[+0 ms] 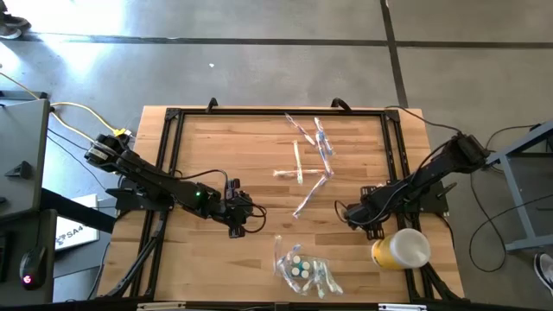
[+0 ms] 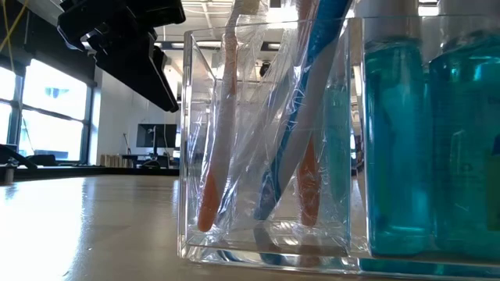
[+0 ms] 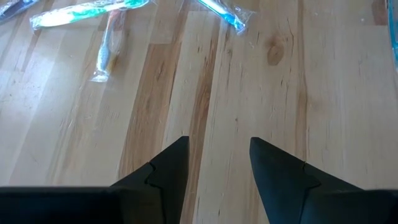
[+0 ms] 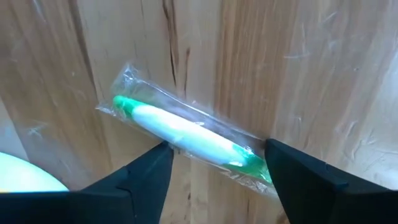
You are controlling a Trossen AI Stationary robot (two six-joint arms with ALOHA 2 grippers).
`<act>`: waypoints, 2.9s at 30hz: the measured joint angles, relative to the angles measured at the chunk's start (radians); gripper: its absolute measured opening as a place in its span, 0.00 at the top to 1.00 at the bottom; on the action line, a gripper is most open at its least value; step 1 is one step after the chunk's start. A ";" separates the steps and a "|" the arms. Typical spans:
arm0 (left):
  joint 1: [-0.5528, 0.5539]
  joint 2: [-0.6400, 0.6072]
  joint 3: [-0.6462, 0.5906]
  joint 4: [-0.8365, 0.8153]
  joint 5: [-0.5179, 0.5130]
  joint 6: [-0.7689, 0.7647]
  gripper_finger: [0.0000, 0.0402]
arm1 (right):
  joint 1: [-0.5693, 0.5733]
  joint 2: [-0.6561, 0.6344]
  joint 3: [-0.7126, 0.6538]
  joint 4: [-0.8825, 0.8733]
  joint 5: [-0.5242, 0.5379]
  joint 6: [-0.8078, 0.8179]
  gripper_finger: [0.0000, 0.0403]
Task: Pick & Place toothbrushing station
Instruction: Put the green toothbrush into the transparent organizer
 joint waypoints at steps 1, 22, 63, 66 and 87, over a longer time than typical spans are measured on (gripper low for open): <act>0.000 0.000 0.000 0.000 0.000 0.000 0.59 | 0.000 -0.001 0.000 0.008 -0.003 0.000 0.41; 0.000 0.000 0.000 0.004 -0.029 -0.002 0.59 | -0.019 0.001 -0.002 0.141 0.143 -0.023 0.90; -0.393 0.178 0.007 1.119 -0.512 1.912 0.59 | 0.346 0.003 0.600 1.116 0.755 -0.630 0.97; -0.387 0.237 0.046 1.167 -0.439 2.127 0.59 | 0.314 0.003 0.597 1.105 0.659 -0.543 0.97; -0.319 0.330 0.485 0.854 -0.370 2.406 0.59 | 0.187 0.020 0.598 1.178 0.312 -0.238 0.97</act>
